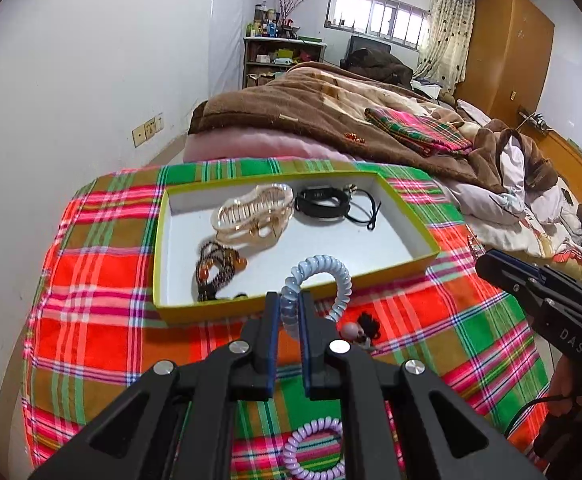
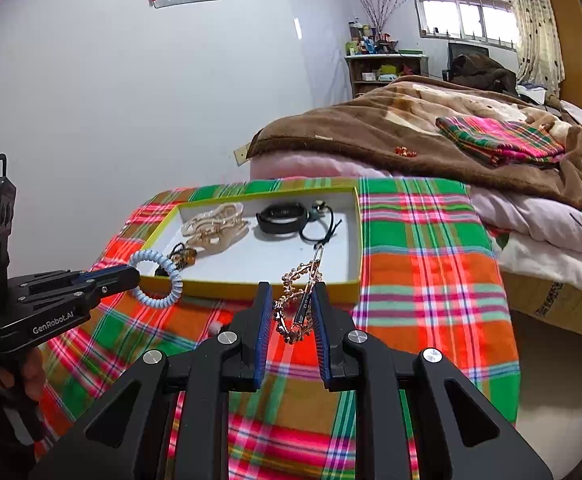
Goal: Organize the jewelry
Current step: 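Carry the gold earring and blue coil hair tie with both grippers over the box, then lower both items into the box and open both grippers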
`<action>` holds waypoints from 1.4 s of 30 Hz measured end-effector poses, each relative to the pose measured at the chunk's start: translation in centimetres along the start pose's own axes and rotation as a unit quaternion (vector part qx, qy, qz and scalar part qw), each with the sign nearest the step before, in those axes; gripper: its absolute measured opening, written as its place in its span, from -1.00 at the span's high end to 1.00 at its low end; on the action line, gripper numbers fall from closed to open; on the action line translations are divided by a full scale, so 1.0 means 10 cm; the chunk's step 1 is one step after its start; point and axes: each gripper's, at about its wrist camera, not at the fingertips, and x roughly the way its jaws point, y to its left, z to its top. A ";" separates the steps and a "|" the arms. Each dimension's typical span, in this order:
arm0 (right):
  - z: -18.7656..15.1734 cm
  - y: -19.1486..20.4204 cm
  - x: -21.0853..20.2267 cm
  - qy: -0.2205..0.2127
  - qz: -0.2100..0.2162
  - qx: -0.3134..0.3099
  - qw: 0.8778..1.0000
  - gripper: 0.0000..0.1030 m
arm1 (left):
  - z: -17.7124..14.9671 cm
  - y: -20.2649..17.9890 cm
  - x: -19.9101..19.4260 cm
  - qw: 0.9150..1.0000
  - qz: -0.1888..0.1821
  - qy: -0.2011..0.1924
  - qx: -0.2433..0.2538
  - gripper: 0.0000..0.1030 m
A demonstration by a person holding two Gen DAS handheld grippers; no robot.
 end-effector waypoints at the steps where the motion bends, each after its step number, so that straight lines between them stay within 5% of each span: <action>1: 0.03 0.00 0.01 -0.002 -0.001 -0.001 1.000 0.60 | 0.03 0.00 0.00 1.000 0.000 -0.003 0.000 0.81; 24: 0.55 -0.13 0.68 0.031 0.004 0.002 1.000 0.60 | 0.40 0.08 0.41 1.000 -0.006 0.014 -0.019 0.81; 42: 0.49 -0.20 1.35 0.098 0.017 -0.001 0.995 0.60 | 0.37 0.07 0.91 0.998 -0.010 0.063 -0.021 0.81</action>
